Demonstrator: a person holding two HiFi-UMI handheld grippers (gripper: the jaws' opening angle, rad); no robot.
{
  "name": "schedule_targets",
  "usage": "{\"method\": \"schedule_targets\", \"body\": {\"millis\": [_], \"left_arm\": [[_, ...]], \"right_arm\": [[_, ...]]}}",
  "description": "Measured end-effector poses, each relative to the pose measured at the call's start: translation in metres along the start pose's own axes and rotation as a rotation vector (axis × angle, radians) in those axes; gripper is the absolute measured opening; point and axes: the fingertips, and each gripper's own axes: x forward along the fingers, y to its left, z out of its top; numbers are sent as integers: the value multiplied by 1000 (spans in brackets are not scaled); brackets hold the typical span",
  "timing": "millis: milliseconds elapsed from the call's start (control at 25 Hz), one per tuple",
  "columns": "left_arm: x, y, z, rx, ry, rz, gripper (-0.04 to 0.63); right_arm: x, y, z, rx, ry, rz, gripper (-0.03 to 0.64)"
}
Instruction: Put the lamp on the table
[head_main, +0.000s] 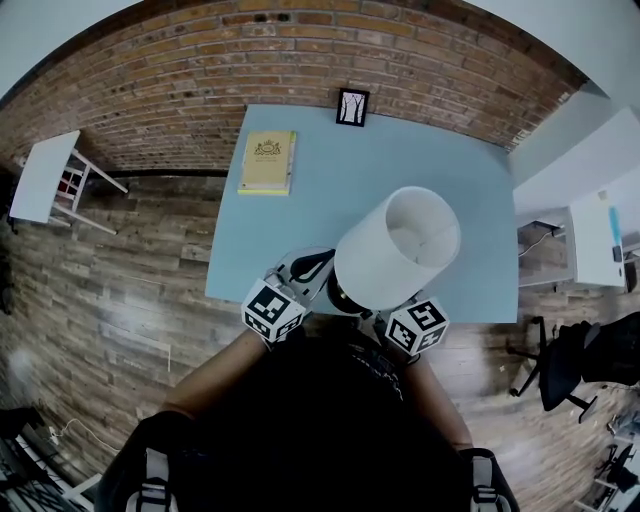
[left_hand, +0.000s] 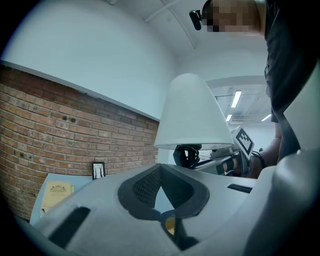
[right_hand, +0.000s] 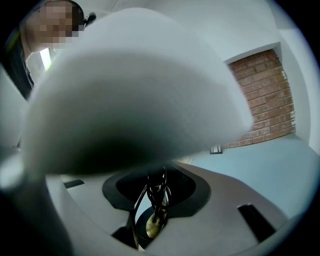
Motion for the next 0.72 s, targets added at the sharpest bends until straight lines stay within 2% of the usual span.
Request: {"method": "schedule_targets", "body": {"millis": [320, 480, 720], "left_arm": [[72, -1, 10, -18, -22, 88, 9], [88, -1, 2, -42, -12, 133, 9], [103, 10, -2, -55, -3, 157, 9]], "right_arm": [[-14, -70, 23, -25, 29, 67, 117], [-19, -91, 24, -28, 53, 96, 117], [-11, -112, 21, -8, 66, 98, 117]]}}
